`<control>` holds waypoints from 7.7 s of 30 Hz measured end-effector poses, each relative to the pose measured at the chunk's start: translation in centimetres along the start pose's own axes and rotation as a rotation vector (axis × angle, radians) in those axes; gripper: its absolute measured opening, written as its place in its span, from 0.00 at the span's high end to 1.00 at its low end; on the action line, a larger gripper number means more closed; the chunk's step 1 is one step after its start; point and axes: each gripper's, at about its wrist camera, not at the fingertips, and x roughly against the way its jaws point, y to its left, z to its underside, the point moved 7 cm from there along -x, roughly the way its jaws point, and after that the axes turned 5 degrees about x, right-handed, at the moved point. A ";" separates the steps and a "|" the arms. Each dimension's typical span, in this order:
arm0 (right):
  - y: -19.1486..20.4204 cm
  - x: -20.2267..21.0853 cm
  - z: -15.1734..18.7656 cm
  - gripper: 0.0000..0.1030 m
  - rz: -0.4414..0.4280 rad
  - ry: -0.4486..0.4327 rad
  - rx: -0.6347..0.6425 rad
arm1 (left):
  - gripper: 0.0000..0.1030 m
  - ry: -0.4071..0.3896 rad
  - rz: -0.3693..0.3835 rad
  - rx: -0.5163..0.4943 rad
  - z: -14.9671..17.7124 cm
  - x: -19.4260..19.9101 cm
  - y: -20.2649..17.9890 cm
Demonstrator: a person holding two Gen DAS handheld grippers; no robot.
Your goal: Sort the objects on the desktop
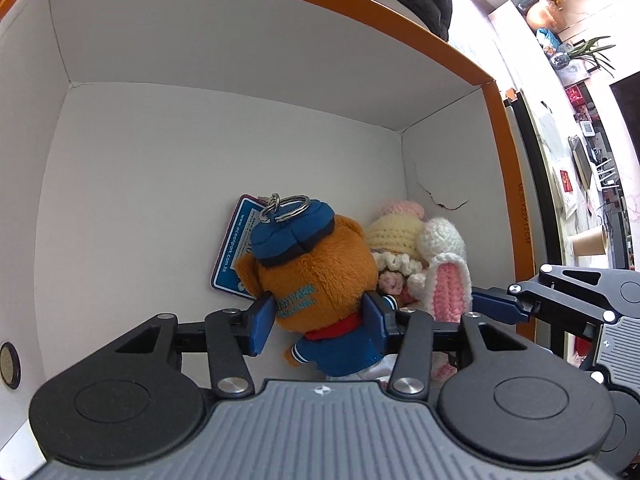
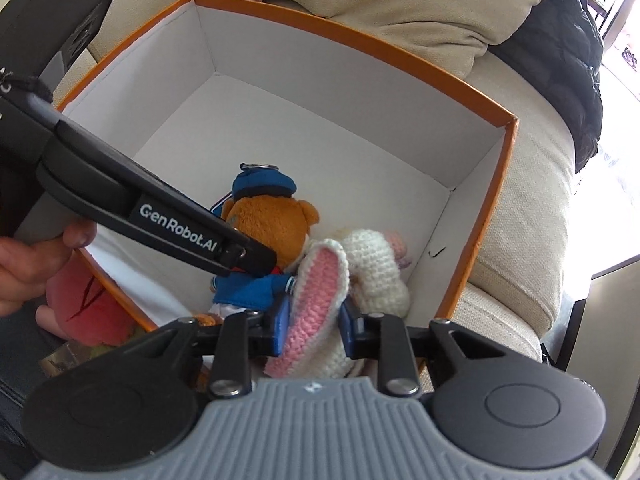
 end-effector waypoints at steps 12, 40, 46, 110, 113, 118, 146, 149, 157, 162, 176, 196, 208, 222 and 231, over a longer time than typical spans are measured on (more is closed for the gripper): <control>3.7 9.2 3.8 0.64 -0.022 -0.363 0.016 | 0.45 -0.353 0.007 -0.158 6.3 12.6 -2.9; 10.9 4.3 14.5 0.64 -0.129 -0.306 -0.160 | 0.39 -0.339 -0.307 -0.094 21.3 9.2 3.7; 11.3 2.9 14.2 0.64 -0.172 -0.283 -0.165 | 0.39 -0.326 -0.305 -0.084 20.9 8.1 4.2; 14.6 -5.3 2.3 0.76 -0.020 -0.250 0.119 | 0.50 -0.445 -0.276 0.223 15.0 10.0 10.5; 14.3 -4.9 2.4 0.90 0.007 -0.272 0.135 | 0.51 -0.436 -0.263 0.225 15.1 9.8 10.6; 13.7 -1.5 3.0 1.00 -0.026 -0.313 0.125 | 0.53 -0.473 -0.248 0.225 15.5 10.7 10.3; 13.4 -0.8 3.9 0.58 -0.017 -0.267 0.347 | 0.54 -0.631 -0.225 0.165 15.1 17.9 5.7; 14.2 -2.4 3.2 0.59 -0.018 -0.256 0.376 | 0.54 -0.618 -0.221 0.176 14.8 17.3 6.4; 13.7 -1.9 3.0 0.93 0.018 -0.301 0.364 | 0.54 -0.612 -0.206 0.169 14.3 17.2 6.8; 12.4 2.1 3.6 0.95 -0.022 -0.355 0.322 | 0.54 -0.630 -0.175 0.149 14.2 18.2 5.8; 3.6 14.4 -1.5 0.95 -0.046 -0.575 0.077 | 0.54 -0.648 -0.059 0.033 8.9 20.7 0.4; -9.4 2.2 -6.4 0.81 0.060 -0.412 -0.202 | 0.54 -0.418 0.028 0.029 -2.5 8.2 -1.9; -9.8 7.3 -3.8 0.70 0.082 -0.581 -0.259 | 0.54 -0.309 -0.009 0.106 -4.6 2.5 -0.8; -9.6 7.2 -2.2 0.69 0.097 -0.579 -0.256 | 0.67 -0.281 -0.063 0.104 -3.6 1.8 -1.2; -8.7 7.3 -1.4 0.69 0.088 -0.566 -0.242 | 0.75 -0.223 -0.028 0.126 -3.2 -0.3 -2.1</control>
